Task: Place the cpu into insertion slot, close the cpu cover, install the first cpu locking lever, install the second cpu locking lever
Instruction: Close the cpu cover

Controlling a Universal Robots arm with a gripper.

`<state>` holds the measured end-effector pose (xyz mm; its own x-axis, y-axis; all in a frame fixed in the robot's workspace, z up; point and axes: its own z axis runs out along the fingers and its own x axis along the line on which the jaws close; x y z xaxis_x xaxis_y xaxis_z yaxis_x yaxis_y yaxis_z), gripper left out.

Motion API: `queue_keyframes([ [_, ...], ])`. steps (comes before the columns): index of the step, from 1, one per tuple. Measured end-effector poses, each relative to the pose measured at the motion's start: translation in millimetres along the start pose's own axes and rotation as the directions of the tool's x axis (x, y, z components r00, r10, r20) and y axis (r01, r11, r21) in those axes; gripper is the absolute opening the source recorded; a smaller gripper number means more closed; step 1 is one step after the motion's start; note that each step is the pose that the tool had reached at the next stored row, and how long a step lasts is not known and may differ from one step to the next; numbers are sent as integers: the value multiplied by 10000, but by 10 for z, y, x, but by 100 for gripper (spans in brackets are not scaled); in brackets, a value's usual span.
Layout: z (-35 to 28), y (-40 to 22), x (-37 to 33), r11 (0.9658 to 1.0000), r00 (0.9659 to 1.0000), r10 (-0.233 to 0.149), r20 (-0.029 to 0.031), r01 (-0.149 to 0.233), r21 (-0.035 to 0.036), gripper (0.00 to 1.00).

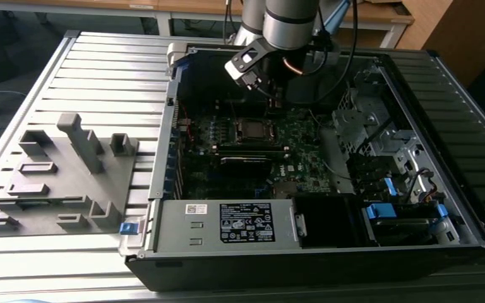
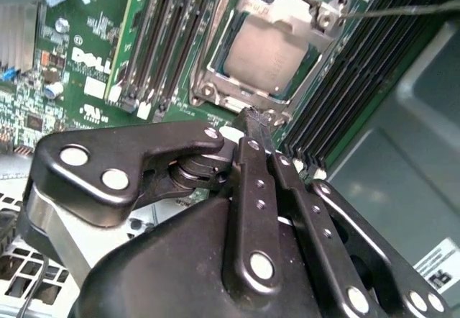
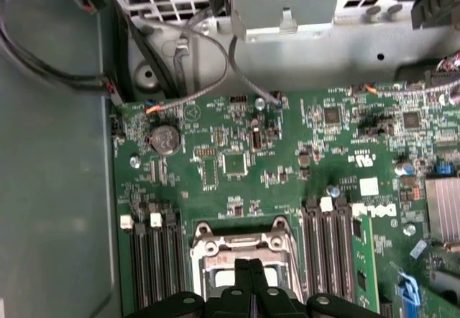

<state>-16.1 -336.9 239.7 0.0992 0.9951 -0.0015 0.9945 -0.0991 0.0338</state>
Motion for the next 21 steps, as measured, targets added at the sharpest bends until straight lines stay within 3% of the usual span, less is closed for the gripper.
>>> queue_keyframes([
  [16, 54, -224, -22, 10000, 10000, -1, 1, 1, 0, 11],
  [21, 67, -245, -24, 10000, 10000, -2, 5, 2, 1, 11],
])
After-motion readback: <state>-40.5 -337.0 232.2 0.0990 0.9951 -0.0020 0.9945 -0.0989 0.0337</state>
